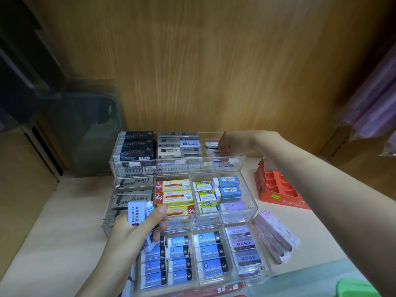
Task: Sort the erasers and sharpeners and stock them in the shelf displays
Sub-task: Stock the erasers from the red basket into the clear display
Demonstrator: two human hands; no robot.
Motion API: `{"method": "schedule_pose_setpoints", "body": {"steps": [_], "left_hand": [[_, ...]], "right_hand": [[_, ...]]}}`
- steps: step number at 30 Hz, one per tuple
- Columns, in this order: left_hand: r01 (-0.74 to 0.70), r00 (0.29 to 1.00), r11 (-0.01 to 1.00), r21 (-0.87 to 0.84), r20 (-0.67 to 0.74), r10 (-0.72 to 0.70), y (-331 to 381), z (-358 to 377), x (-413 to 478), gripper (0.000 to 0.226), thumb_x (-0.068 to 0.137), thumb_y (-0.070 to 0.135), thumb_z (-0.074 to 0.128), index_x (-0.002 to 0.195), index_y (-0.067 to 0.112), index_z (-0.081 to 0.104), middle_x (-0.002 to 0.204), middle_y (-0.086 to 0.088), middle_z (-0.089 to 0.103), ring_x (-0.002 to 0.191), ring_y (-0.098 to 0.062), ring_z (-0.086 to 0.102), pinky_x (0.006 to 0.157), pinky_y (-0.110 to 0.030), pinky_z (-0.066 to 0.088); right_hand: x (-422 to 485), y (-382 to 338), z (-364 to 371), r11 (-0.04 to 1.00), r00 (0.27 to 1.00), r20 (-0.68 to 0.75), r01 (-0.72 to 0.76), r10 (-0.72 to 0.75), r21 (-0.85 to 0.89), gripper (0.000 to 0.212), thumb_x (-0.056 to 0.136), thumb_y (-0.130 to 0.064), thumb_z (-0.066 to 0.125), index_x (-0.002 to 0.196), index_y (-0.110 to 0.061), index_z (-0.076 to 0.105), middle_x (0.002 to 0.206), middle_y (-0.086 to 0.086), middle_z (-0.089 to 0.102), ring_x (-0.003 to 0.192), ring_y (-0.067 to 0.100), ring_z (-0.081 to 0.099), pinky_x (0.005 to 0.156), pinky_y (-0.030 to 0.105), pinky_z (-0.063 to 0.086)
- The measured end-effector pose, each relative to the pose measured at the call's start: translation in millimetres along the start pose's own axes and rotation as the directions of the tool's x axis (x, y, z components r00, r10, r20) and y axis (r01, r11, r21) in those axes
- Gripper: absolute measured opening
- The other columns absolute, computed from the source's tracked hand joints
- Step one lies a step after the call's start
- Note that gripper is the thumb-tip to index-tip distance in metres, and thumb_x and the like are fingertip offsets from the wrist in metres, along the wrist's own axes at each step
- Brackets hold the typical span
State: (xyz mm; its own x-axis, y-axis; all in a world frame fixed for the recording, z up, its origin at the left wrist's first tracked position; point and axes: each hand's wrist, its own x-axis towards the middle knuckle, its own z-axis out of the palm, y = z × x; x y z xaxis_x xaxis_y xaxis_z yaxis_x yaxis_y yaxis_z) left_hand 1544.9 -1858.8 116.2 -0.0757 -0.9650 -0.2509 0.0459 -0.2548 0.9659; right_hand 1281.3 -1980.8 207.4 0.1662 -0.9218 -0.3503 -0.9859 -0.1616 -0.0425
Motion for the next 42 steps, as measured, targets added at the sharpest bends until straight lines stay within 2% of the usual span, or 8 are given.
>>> {"method": "schedule_pose_setpoints", "body": {"steps": [4,11,14,19,27,32,37,42], "left_hand": [[-0.041,0.999,0.999,0.017,0.006,0.041,2,-1,-6,0.027,0.083,0.023,0.068,0.063,0.006,0.066,0.055,-0.009,0.063,0.040,-0.011,0.051,0.039,-0.018,0.040],[-0.038,0.991,0.994,0.098,0.135,0.024,24,-10,-50,0.031,0.075,0.039,0.075,0.070,0.011,0.063,0.062,-0.004,0.056,0.055,-0.015,0.045,0.047,-0.020,0.030],[-0.053,0.976,0.985,0.166,0.219,0.016,24,-18,-77,0.034,0.067,0.046,0.071,0.066,0.014,0.061,0.062,-0.006,0.055,0.060,-0.019,0.046,0.052,-0.027,0.029],[-0.050,0.897,0.973,0.226,0.439,-0.056,14,-32,-117,0.024,0.080,0.030,0.073,0.079,0.008,0.064,0.061,-0.001,0.056,0.053,-0.013,0.048,0.049,-0.020,0.033],[-0.018,0.829,0.966,0.260,0.544,-0.131,10,-36,-133,0.021,0.070,0.039,0.071,0.077,0.020,0.068,0.066,0.000,0.062,0.053,-0.010,0.050,0.051,-0.022,0.030],[0.050,0.902,0.980,0.191,0.412,-0.127,5,-30,-132,0.034,0.078,0.043,0.067,0.089,0.011,0.071,0.083,-0.004,0.072,0.052,-0.008,0.048,0.047,-0.018,0.033],[0.049,0.955,0.985,0.164,0.281,-0.094,0,-30,-126,0.021,0.085,0.027,0.063,0.079,0.007,0.066,0.058,0.008,0.063,0.049,-0.010,0.045,0.047,-0.017,0.037],[0.090,0.942,0.970,0.226,0.296,-0.156,-7,-31,-127,0.021,0.085,0.030,0.064,0.071,0.014,0.065,0.059,0.005,0.063,0.049,-0.007,0.048,0.045,-0.013,0.036]], "right_hand": [[1,-3,2,1.000,1.000,-0.019,-0.008,0.008,0.018,0.022,0.084,-0.009,0.048,0.073,-0.020,0.064,0.074,-0.001,0.060,0.069,0.019,0.051,0.061,0.027,0.039],[-88,-65,23,0.901,0.792,-0.609,0.224,0.054,0.371,0.016,0.089,-0.020,0.063,0.085,-0.007,0.070,0.077,0.000,0.064,0.071,0.012,0.052,0.063,0.022,0.033],[-144,-119,67,0.783,0.835,-0.551,0.335,0.012,0.525,0.012,0.089,-0.016,0.061,0.082,-0.010,0.069,0.076,-0.003,0.065,0.068,0.004,0.052,0.065,0.015,0.038],[-204,-166,121,0.321,0.943,-0.324,0.283,0.081,0.904,0.011,0.089,-0.010,0.060,0.095,-0.012,0.069,0.075,-0.012,0.064,0.061,-0.006,0.048,0.062,0.008,0.037],[-207,-171,142,0.118,0.975,-0.213,0.219,-0.062,0.969,0.019,0.076,-0.022,0.069,0.091,-0.010,0.069,0.080,0.007,0.064,0.075,0.014,0.058,0.073,0.020,0.044],[-202,-163,141,-0.131,0.982,-0.155,0.168,0.106,0.977,0.023,0.071,-0.021,0.067,0.089,-0.007,0.067,0.082,0.007,0.062,0.076,0.013,0.053,0.067,0.020,0.041],[-202,-160,146,-0.091,0.990,-0.119,0.125,0.071,0.988,0.018,0.091,-0.013,0.056,0.106,-0.012,0.067,0.099,0.014,0.067,0.091,0.022,0.064,0.082,0.034,0.050],[-200,-168,152,0.102,0.992,-0.126,0.126,-0.007,0.987,0.008,0.089,-0.007,0.059,0.096,-0.008,0.060,0.074,0.004,0.058,0.059,0.007,0.057,0.057,0.020,0.045]]}}
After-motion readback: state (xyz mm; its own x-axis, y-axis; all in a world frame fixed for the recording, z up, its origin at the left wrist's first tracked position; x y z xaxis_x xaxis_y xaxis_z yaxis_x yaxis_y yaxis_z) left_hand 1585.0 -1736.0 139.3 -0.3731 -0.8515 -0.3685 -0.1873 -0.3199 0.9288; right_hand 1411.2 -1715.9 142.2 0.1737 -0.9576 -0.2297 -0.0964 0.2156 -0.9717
